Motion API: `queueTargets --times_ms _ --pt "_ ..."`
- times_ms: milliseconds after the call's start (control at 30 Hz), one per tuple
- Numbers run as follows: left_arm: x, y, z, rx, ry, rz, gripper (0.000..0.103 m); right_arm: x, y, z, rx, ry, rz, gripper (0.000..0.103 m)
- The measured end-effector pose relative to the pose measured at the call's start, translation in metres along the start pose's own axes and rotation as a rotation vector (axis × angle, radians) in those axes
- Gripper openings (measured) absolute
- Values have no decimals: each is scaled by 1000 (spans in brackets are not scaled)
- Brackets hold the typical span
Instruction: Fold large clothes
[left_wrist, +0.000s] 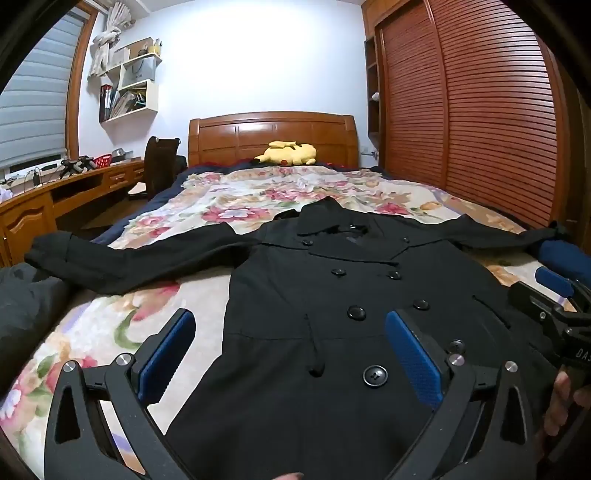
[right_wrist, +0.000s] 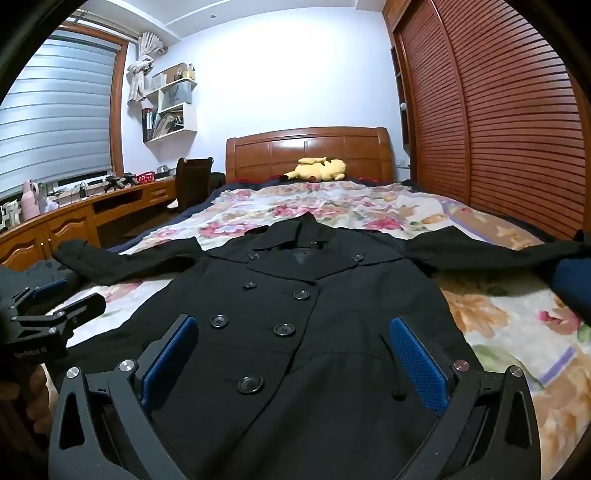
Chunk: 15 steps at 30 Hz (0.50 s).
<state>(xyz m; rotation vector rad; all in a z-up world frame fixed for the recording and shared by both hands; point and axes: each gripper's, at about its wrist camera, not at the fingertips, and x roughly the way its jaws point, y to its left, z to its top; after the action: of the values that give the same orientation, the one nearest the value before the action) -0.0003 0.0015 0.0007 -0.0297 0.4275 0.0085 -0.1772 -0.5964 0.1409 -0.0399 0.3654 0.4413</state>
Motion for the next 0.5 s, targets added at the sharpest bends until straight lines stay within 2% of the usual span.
queueTargets --times_ms 100,133,500 --pt "1 5 1 -9 -8 6 103 0 0 0 -4 2 2 103" --pt "-3 2 -1 26 -27 16 103 1 0 0 -4 3 3 103" --pt "-4 -2 1 12 -24 20 103 0 -1 -1 5 -8 0 103"
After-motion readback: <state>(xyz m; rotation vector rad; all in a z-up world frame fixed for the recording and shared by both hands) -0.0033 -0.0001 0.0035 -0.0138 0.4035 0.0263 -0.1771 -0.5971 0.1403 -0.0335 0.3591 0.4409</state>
